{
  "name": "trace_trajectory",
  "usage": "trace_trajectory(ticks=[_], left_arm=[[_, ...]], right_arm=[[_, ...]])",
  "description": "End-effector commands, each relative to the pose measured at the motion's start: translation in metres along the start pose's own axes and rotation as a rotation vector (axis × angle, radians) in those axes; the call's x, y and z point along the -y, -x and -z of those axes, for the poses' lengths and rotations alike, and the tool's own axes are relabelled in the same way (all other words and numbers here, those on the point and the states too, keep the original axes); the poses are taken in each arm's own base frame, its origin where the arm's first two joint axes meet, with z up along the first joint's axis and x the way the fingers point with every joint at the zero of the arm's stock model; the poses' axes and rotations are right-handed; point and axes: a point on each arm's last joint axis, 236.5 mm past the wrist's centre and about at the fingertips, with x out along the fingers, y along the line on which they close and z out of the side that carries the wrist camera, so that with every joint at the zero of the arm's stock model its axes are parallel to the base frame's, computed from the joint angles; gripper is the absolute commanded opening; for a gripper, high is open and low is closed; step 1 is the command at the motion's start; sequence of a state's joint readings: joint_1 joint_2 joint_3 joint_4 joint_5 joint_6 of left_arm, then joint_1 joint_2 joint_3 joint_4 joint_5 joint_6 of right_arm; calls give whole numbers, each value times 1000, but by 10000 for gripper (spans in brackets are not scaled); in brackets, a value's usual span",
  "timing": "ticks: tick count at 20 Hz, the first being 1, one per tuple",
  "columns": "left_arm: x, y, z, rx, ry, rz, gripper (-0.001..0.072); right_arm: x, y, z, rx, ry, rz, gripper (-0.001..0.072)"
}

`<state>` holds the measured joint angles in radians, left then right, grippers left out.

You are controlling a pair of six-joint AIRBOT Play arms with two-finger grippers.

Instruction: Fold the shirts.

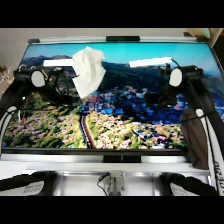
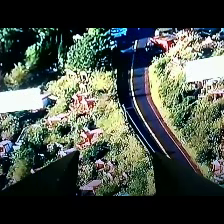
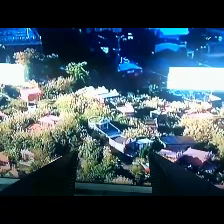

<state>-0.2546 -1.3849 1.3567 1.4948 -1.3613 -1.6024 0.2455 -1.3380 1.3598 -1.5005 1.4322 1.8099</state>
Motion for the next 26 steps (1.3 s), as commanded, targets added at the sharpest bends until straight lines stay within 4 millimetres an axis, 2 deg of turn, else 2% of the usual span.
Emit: trace_trajectory(ticks=[1, 13, 15, 17, 18, 22, 23, 26], left_arm=[[0, 0, 0, -1, 0, 0, 552], [0, 0, 0, -1, 0, 0, 551], [0, 0, 0, -1, 0, -1, 551], [0, 0, 0, 0, 0, 0, 551], [0, 0, -9, 36, 0, 1, 552], [5, 12, -77, 329, 3, 21, 551], [9, 17, -87, 378, 21, 43, 551], [15, 16, -92, 390, 83, 80, 521]], right_arm=[[0, 0, 0, 0, 0, 0, 562], [-1, 0, -1, 4, -5, -1, 562], [-4, 1, -15, 63, -17, -16, 562], [-10, 4, -42, 179, -17, -45, 562], [-13, 6, -52, 219, -12, -54, 562], [-13, 6, -52, 222, 7, -53, 562], [-13, 6, -52, 222, 20, -54, 562], [-14, 6, -52, 222, 32, -54, 562]])
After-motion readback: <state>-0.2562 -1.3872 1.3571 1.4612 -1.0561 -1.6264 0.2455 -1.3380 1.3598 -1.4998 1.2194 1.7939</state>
